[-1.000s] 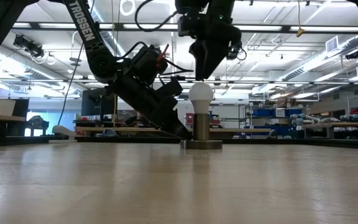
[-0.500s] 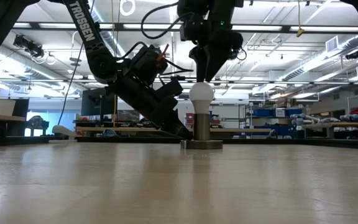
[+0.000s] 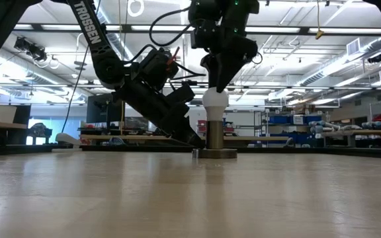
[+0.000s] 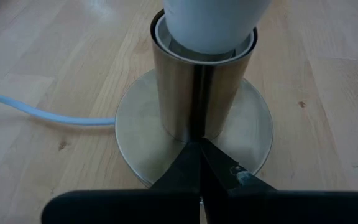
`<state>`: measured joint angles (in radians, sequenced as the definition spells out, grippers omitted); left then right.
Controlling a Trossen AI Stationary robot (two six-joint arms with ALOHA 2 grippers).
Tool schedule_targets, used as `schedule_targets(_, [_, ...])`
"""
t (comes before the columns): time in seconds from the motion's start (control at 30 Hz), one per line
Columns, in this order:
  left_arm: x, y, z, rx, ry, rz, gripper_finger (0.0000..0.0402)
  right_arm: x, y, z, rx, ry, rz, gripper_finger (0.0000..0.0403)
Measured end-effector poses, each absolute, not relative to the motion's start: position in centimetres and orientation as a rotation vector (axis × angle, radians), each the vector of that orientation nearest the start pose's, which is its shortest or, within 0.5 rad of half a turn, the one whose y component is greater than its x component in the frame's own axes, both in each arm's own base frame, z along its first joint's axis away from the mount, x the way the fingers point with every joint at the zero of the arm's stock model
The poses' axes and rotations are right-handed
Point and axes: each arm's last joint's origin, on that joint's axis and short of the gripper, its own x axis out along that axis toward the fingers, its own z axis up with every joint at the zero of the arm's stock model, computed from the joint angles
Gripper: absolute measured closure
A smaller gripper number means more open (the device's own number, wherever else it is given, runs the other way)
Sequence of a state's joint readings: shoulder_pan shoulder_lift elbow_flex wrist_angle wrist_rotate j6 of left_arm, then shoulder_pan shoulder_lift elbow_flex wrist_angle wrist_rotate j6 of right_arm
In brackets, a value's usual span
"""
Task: Screw lightbulb
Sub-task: Insert the white lightbulb into the gold lamp
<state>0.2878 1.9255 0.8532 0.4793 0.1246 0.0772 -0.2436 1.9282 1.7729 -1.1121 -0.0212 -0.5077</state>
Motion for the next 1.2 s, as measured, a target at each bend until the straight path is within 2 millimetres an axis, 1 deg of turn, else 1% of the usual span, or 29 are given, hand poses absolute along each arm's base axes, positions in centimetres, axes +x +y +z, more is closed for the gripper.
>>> schedule_targets(0.2, [34.8,9.9,11.1,-0.046,0.583,0.136,0.0401,38.3,-9.5,28.0,-0.185,1.254,0.051,0.0171])
schedule_targets(0.27, [34.8,9.9,11.1,-0.046,0.582,0.136,0.04,38.3,-9.6,28.0,-0.092,1.252,-0.029,0.0173])
schedule_targets(0.43, [34.8,9.9,11.1,-0.047,0.581,0.137,0.04,38.3,-9.7,28.0,0.249,1.219,-0.287,0.0174])
schedule_targets(0.47, [34.8,9.9,11.1,-0.047,0.581,0.137,0.04,38.4,-9.7,28.1,0.291,1.21,-0.319,0.0174])
schedule_targets(0.53, [34.8,9.9,11.1,-0.047,0.581,0.137,0.04,38.4,-9.7,28.1,0.312,1.202,-0.333,0.0172])
schedule_targets(0.63, [34.8,9.9,11.1,-0.047,0.579,0.137,0.04,38.4,-9.6,28.7,0.245,1.21,-0.285,0.0166])
schedule_targets(0.7, [34.8,9.9,11.1,-0.047,0.579,0.137,0.04,38.5,-9.7,29.5,0.169,1.201,-0.249,0.016])
schedule_targets(0.8, [34.8,9.9,11.1,-0.047,0.579,0.137,0.04,38.3,-9.7,30.8,-0.003,1.218,-0.177,0.0148])
schedule_targets(0.87, [34.8,9.9,11.1,-0.047,0.579,0.137,0.04,38.2,-9.7,31.2,-0.128,1.233,-0.091,0.0142])
schedule_targets(0.93, [34.8,9.9,11.1,-0.047,0.579,0.137,0.04,38.0,-9.7,31.2,-0.242,1.254,0.0,0.0139])
schedule_targets(1.0, [34.8,9.9,11.1,-0.047,0.579,0.137,0.04,37.9,-9.8,31.0,-0.305,1.263,0.061,0.0138])
schedule_targets(1.07, [34.8,9.9,11.1,-0.047,0.58,0.137,0.04,37.9,-10.1,30.4,-0.32,1.263,0.09,0.0139])
schedule_targets(1.2, [34.8,9.9,11.1,-0.046,0.58,0.136,0.04,37.7,-10.5,29.2,-0.295,1.279,0.104,0.0144])
